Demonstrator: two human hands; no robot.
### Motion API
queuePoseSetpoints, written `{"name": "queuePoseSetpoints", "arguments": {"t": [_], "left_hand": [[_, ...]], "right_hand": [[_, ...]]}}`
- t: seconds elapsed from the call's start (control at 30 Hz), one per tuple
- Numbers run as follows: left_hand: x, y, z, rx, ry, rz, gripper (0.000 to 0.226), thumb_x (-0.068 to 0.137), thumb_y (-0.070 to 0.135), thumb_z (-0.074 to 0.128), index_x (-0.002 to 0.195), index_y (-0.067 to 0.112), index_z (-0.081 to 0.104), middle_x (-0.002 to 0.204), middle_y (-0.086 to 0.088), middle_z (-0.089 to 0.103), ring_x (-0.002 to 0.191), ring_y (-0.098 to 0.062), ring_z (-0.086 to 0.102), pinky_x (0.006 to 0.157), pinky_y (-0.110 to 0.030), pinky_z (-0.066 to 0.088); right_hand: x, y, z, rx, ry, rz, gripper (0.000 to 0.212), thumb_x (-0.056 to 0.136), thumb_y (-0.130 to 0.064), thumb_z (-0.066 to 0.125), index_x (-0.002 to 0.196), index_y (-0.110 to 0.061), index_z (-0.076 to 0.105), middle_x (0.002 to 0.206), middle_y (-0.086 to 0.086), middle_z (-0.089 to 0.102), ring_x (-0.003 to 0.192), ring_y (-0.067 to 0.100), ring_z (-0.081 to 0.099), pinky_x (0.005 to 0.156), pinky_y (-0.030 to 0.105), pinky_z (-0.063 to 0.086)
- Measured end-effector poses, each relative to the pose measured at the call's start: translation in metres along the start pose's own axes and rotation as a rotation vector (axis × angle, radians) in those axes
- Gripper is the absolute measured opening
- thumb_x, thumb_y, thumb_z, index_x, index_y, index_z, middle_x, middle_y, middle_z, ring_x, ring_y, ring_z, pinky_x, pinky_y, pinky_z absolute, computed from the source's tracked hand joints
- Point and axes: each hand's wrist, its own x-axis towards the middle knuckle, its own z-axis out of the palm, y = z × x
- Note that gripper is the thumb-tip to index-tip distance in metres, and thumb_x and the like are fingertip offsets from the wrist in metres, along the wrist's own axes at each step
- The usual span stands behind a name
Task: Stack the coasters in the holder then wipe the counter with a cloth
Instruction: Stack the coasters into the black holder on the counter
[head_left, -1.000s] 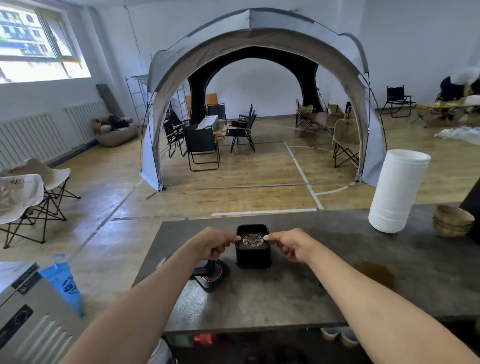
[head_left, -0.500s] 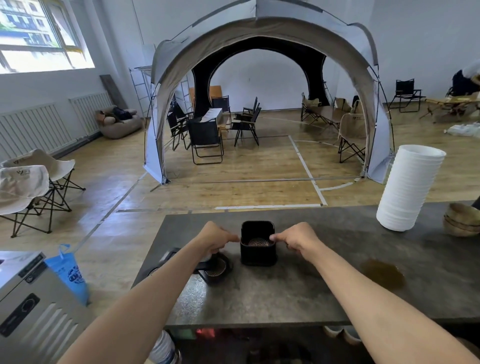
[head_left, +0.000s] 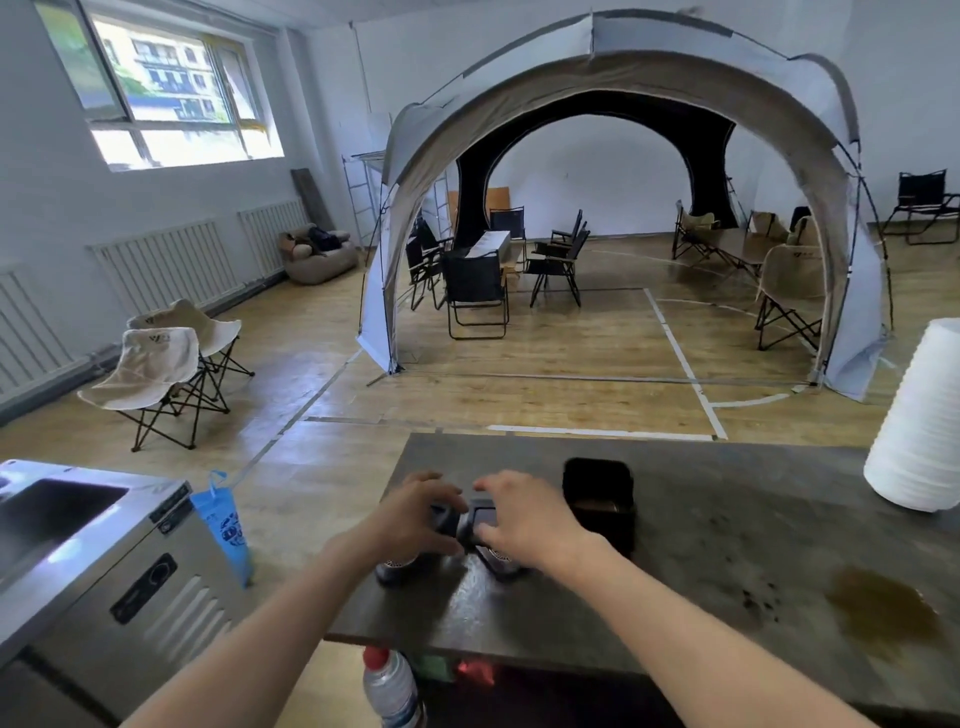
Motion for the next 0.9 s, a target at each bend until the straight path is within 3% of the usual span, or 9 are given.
{"name": "queuePoseSetpoints", "arguments": {"t": [0.1, 0.23, 0.43, 0.53, 0.6, 0.7, 0.8, 0.9], "left_hand": [[0.000, -0.004, 0.009, -0.003, -0.004, -0.016, 0.071, 0.062, 0.044, 0.085, 0.128, 0.031, 0.062, 0.141, 0.002, 0.054, 0.143, -0.016, 0.028, 0.113, -0.035, 0.032], [0.004, -0.003, 0.012, 0.006, 0.044, 0.068, 0.058, 0.069, 0.040, 0.080, 0.123, 0.027, 0.064, 0.125, -0.001, 0.064, 0.123, -0.020, 0.054, 0.103, -0.037, 0.043], [0.005, -0.001, 0.018, -0.001, 0.233, 0.139, 0.033, 0.082, 0.020, 0.072, 0.114, 0.023, 0.072, 0.114, 0.001, 0.072, 0.111, -0.018, 0.062, 0.099, -0.036, 0.046], [0.007, 0.004, 0.017, -0.117, 0.393, 0.094, 0.023, 0.085, 0.014, 0.070, 0.105, 0.023, 0.076, 0.102, 0.005, 0.074, 0.096, -0.011, 0.065, 0.087, -0.030, 0.051], [0.009, 0.010, 0.012, -0.249, 0.441, 0.054, 0.015, 0.085, 0.017, 0.072, 0.096, 0.025, 0.077, 0.090, 0.012, 0.076, 0.081, -0.004, 0.066, 0.075, -0.023, 0.050], [0.016, 0.022, -0.002, -0.580, 0.468, -0.025, 0.012, 0.080, 0.015, 0.079, 0.080, 0.026, 0.076, 0.069, 0.011, 0.075, 0.062, 0.002, 0.064, 0.060, -0.016, 0.049], [0.022, 0.039, -0.016, -0.925, 0.356, -0.117, 0.003, 0.078, 0.017, 0.080, 0.080, 0.020, 0.080, 0.071, 0.001, 0.077, 0.060, -0.005, 0.066, 0.052, -0.017, 0.050], [0.034, 0.061, -0.021, -1.170, 0.065, -0.207, 0.013, 0.081, 0.015, 0.076, 0.092, 0.008, 0.078, 0.078, -0.003, 0.075, 0.064, -0.006, 0.067, 0.058, -0.018, 0.055]], "right_hand": [[0.015, -0.006, 0.017, -0.085, -0.184, 0.056, 0.064, 0.079, -0.039, 0.069, 0.132, -0.012, 0.047, 0.129, 0.014, 0.052, 0.117, 0.035, 0.053, 0.093, 0.040, 0.045], [0.025, -0.005, 0.031, -0.101, -0.208, 0.142, 0.066, 0.076, -0.038, 0.072, 0.129, -0.008, 0.048, 0.127, 0.016, 0.050, 0.120, 0.035, 0.046, 0.094, 0.041, 0.043], [0.023, -0.003, 0.042, 0.047, 0.020, 0.201, 0.031, 0.076, -0.018, 0.064, 0.106, -0.009, 0.066, 0.107, 0.013, 0.067, 0.106, 0.034, 0.058, 0.080, 0.037, 0.050], [0.021, 0.004, 0.037, 0.146, 0.143, 0.171, 0.029, 0.077, -0.004, 0.054, 0.100, -0.013, 0.069, 0.096, 0.012, 0.072, 0.098, 0.035, 0.064, 0.077, 0.039, 0.054], [0.020, 0.011, 0.029, 0.208, 0.242, 0.137, 0.032, 0.080, -0.002, 0.053, 0.103, -0.016, 0.070, 0.096, 0.009, 0.074, 0.096, 0.030, 0.066, 0.079, 0.039, 0.054], [0.015, 0.024, 0.007, 0.485, 0.386, 0.121, 0.030, 0.082, -0.005, 0.067, 0.109, -0.015, 0.070, 0.098, 0.004, 0.075, 0.092, 0.018, 0.069, 0.082, 0.033, 0.056], [0.006, 0.040, -0.024, 0.975, 0.402, 0.237, 0.021, 0.074, -0.007, 0.081, 0.090, -0.012, 0.068, 0.085, 0.009, 0.073, 0.072, 0.017, 0.072, 0.056, 0.028, 0.059], [-0.006, 0.063, -0.045, 1.126, 0.382, 0.396, 0.018, 0.072, -0.012, 0.084, 0.082, -0.010, 0.069, 0.078, 0.008, 0.075, 0.061, 0.012, 0.072, 0.041, 0.018, 0.048]]}}
